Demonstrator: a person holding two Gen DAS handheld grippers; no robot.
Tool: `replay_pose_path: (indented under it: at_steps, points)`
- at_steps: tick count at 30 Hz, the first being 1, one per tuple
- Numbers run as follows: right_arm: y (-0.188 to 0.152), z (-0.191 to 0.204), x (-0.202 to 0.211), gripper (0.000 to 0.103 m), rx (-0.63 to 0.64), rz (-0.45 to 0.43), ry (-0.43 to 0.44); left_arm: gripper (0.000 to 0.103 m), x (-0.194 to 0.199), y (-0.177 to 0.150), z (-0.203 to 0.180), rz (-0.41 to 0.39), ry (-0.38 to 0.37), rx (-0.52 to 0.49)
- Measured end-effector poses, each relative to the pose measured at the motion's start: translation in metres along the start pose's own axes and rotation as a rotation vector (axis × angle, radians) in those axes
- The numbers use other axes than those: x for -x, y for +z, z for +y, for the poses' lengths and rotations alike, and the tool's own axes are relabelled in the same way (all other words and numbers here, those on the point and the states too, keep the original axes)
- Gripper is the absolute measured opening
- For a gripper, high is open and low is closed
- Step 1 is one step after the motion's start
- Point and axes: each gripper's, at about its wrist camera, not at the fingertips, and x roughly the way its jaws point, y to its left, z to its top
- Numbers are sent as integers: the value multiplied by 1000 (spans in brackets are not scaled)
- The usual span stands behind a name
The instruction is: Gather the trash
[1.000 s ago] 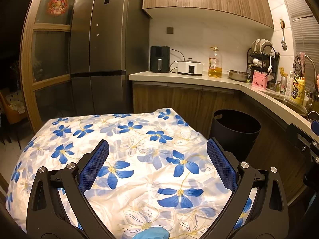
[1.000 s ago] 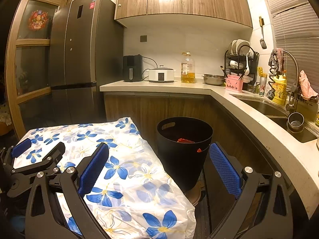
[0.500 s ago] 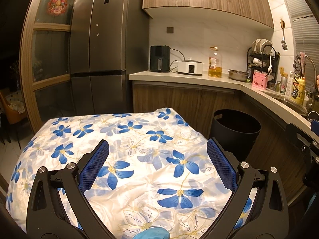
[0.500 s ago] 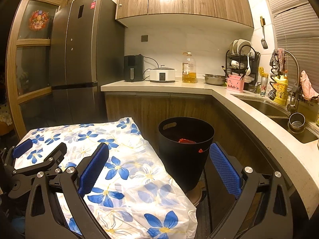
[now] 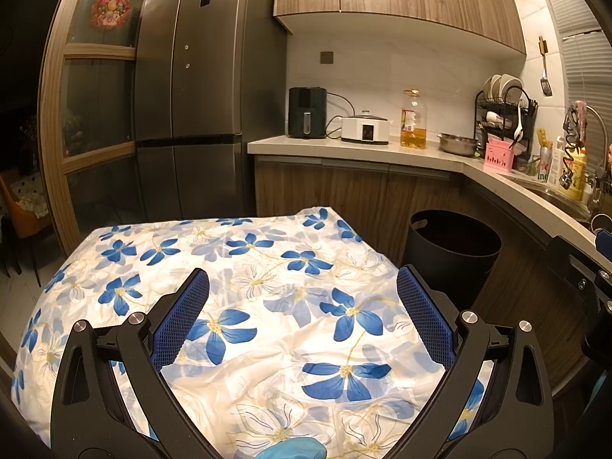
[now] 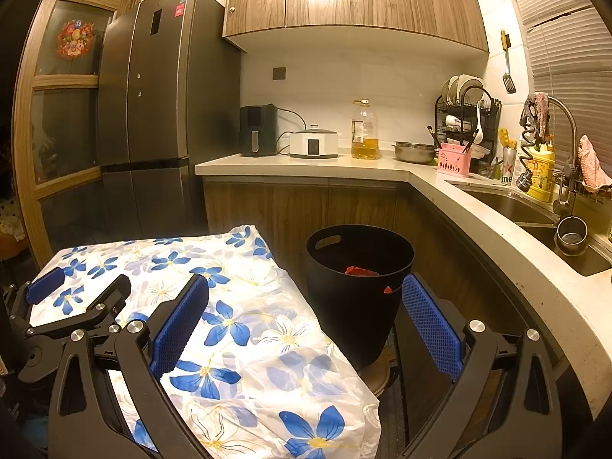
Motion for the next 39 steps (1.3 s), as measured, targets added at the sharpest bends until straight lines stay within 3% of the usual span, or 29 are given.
replay_pose_path:
  at_steps: [39]
  points:
    - [0,0,-1,97,-3,-2,0,97,1,5,-1,-10,5,4]
